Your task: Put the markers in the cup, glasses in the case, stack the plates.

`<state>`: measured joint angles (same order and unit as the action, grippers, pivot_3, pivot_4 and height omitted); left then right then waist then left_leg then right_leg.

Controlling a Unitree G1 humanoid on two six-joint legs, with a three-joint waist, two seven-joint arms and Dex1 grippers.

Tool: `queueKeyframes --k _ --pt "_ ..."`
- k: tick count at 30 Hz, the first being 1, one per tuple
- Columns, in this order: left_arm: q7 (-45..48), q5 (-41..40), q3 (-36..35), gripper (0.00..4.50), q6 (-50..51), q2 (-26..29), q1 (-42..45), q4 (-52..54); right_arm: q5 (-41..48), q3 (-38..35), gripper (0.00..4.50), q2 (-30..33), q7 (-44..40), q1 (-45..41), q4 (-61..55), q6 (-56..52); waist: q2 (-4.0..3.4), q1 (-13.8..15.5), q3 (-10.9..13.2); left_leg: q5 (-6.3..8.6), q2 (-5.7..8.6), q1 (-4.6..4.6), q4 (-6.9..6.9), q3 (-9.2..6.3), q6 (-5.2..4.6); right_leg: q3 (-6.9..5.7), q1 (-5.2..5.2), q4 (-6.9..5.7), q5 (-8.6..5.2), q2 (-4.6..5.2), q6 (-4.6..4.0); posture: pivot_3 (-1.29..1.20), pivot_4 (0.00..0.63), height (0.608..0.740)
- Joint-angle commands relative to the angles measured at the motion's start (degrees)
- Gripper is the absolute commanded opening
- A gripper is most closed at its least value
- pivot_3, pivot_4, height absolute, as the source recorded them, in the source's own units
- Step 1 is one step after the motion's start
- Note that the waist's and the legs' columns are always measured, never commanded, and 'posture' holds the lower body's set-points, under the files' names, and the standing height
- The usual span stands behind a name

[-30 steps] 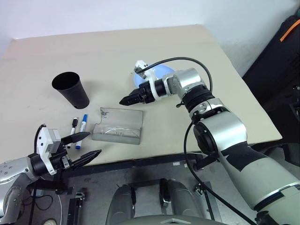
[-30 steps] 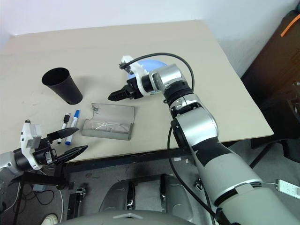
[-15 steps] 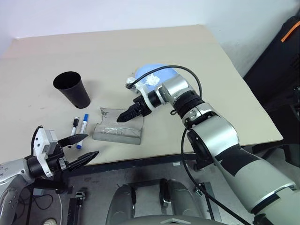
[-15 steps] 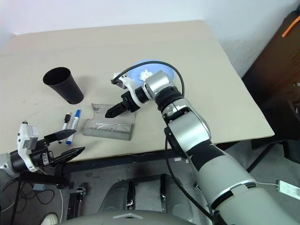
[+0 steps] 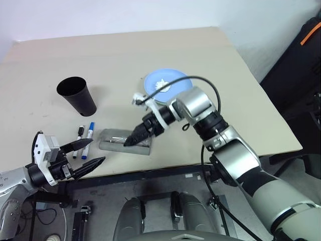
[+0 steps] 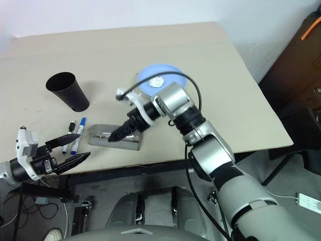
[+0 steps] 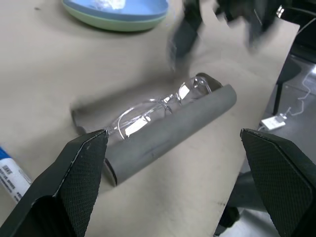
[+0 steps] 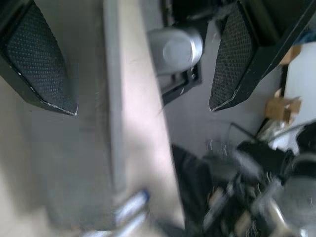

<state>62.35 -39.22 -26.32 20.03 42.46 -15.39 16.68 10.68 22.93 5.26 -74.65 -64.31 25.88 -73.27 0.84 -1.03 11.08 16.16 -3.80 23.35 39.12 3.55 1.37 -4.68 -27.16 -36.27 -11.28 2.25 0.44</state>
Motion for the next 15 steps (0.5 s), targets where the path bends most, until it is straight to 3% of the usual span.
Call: queueKeyframes --k 1,6,15 --pt "-0.1 -3.7 -3.6 4.50 2.2 0.5 -0.5 1.6 2.7 0.9 4.47 1.3 2.3 0.2 -4.5 -1.7 0.01 0.0 0.0 0.00 0.01 0.00 0.01 0.01 0.00 0.00 0.00 -0.01 0.00 0.02 0.01 0.00 0.150 0.730" --pt "-0.2 -6.8 -7.5 4.50 4.8 1.6 -1.6 2.1 3.4 2.6 4.47 2.3 5.4 2.0 -4.8 0.9 0.03 0.0 0.0 0.00 0.00 -0.04 0.02 -0.04 0.00 -0.01 0.02 -0.02 -0.08 -0.03 0.12 0.00 0.150 0.730" --pt "-0.2 -7.5 -10.4 4.50 6.4 2.1 -4.4 1.8 3.7 -0.7 4.47 5.0 9.7 7.2 -14.1 18.7 0.02 0.0 0.0 -0.02 0.00 -0.08 0.02 -0.04 0.04 0.00 0.04 -0.02 -0.11 -0.05 0.12 0.00 0.150 0.730"
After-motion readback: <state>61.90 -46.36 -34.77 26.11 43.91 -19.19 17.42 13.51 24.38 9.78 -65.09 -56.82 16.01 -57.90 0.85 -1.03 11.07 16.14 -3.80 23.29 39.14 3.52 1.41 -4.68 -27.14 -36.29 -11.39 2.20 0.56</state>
